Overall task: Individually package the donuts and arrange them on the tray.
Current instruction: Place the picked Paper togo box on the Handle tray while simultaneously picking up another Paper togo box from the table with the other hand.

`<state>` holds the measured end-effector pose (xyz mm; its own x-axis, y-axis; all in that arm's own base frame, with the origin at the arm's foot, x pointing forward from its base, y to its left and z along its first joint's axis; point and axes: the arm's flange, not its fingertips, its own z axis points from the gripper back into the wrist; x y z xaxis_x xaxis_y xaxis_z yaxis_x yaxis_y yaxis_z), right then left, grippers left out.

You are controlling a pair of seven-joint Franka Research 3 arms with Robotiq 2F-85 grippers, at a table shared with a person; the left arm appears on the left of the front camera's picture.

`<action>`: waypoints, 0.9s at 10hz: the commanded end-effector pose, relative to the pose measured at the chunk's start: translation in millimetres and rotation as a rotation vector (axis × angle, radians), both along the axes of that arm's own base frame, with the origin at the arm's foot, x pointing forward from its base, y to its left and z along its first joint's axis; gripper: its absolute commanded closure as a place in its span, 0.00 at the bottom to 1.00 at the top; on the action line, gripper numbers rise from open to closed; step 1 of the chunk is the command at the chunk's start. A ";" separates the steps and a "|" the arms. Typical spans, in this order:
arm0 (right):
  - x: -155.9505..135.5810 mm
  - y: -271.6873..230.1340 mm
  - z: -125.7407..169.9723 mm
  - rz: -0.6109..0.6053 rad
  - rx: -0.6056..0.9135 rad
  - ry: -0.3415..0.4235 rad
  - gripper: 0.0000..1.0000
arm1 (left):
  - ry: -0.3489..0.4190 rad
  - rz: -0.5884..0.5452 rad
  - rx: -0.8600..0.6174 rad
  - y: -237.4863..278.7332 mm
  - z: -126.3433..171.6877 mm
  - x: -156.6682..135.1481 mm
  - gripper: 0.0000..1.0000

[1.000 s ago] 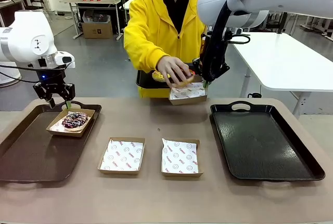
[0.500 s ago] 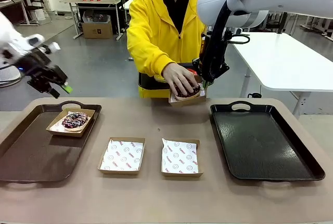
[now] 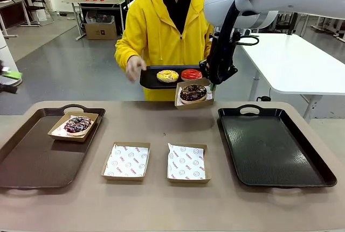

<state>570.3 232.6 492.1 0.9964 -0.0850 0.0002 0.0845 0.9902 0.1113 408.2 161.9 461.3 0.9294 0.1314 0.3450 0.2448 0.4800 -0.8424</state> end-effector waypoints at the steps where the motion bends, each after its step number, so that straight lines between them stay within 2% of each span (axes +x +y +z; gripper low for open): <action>1: -0.4 -0.7 0.6 -0.001 -0.001 -0.002 0.99 | 0.032 0.008 -0.154 25.2 -22.7 -8.2 0.29; 3: -0.4 -0.7 0.6 -0.001 -0.001 -0.002 0.99 | 0.073 0.048 -0.226 33.3 -37.5 -11.6 0.29; 4: -0.4 -0.7 0.6 -0.001 -0.001 -0.002 0.99 | 0.052 0.021 -0.143 32.1 -24.3 -24.5 0.29; 9: -0.4 -0.7 0.6 -0.001 -0.001 -0.002 0.99 | 0.052 0.021 -0.143 32.1 -24.3 -24.5 0.29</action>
